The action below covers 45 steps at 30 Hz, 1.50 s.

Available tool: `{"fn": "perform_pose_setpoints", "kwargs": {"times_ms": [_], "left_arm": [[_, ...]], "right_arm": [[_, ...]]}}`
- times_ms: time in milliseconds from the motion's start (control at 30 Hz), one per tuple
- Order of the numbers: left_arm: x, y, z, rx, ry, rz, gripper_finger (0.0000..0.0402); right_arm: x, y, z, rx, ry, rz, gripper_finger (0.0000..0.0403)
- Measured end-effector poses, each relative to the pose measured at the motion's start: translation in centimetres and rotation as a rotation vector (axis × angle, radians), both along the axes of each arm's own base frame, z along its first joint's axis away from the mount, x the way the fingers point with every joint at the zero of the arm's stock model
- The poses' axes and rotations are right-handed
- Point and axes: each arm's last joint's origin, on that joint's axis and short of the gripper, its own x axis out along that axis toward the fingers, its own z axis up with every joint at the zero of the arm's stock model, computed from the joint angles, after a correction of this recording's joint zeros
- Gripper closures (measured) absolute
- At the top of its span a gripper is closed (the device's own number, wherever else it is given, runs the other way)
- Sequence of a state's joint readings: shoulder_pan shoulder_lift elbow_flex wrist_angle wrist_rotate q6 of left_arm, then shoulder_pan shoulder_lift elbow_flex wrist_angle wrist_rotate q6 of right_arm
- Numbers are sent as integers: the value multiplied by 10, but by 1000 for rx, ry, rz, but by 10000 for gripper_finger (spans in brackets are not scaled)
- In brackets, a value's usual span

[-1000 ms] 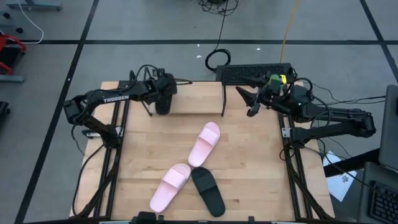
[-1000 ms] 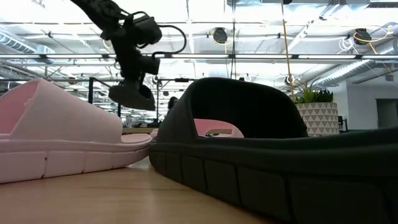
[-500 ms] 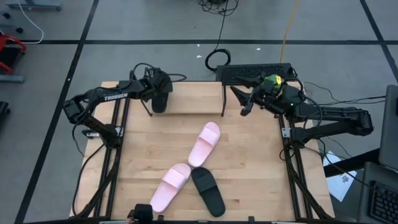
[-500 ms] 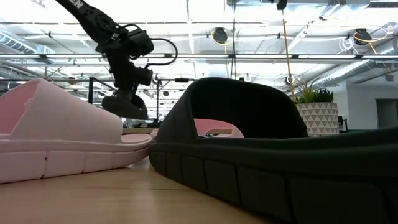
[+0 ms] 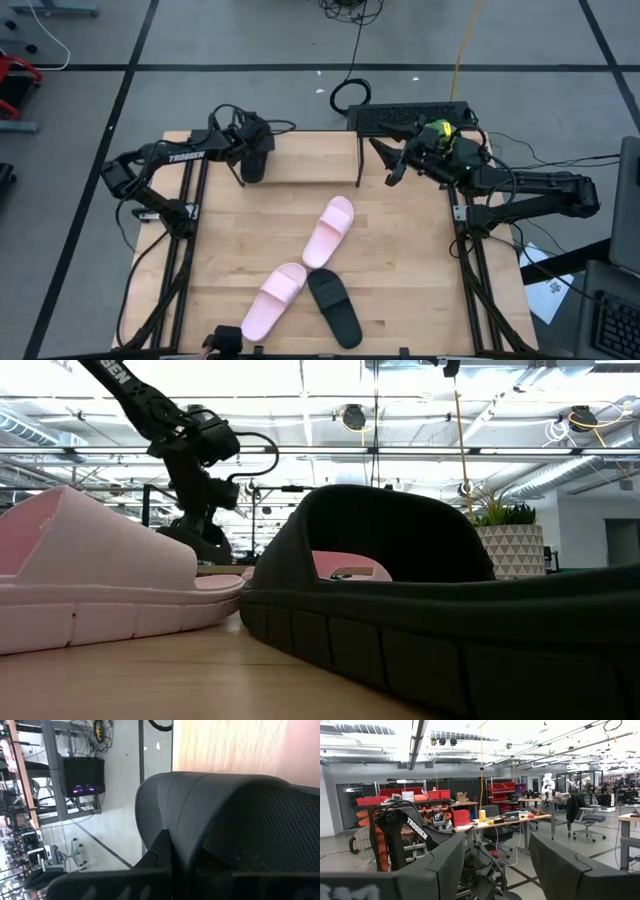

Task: Pick and place slides into the shelf
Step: Put the top black slipper on the shelf

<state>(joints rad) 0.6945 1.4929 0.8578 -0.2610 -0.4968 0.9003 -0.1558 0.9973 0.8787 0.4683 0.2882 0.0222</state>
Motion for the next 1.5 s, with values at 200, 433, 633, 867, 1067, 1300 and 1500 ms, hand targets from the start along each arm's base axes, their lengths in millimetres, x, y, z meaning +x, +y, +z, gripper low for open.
{"fn": "perform_pose_setpoints", "kwargs": {"times_ms": [200, 433, 633, 867, 1067, 1300, 1500], "left_arm": [[4, 3, -8, 0, 20, -14, 401], [6, 6, -16, 0, 41, 5, 401], [7, 5, -17, 6, 44, 18, 399], [10, 1, -17, 14, 44, 22, 389], [11, 0, -17, 12, 33, 37, 382], [11, -1, -17, 15, 38, 40, 381], [14, -5, -17, 16, 43, 25, 380]], "right_arm": [[0, 0, 0, 4, -1, 2, 190], [0, 0, 0, 7, -2, 3, 190], [0, 0, 0, 10, -4, 4, 190], [0, 0, 0, 8, -3, 4, 190], [0, 0, 0, 2, 0, 2, 190], [0, 0, 0, 0, 1, 2, 190], [0, 0, 0, 0, 1, 2, 190]]}}
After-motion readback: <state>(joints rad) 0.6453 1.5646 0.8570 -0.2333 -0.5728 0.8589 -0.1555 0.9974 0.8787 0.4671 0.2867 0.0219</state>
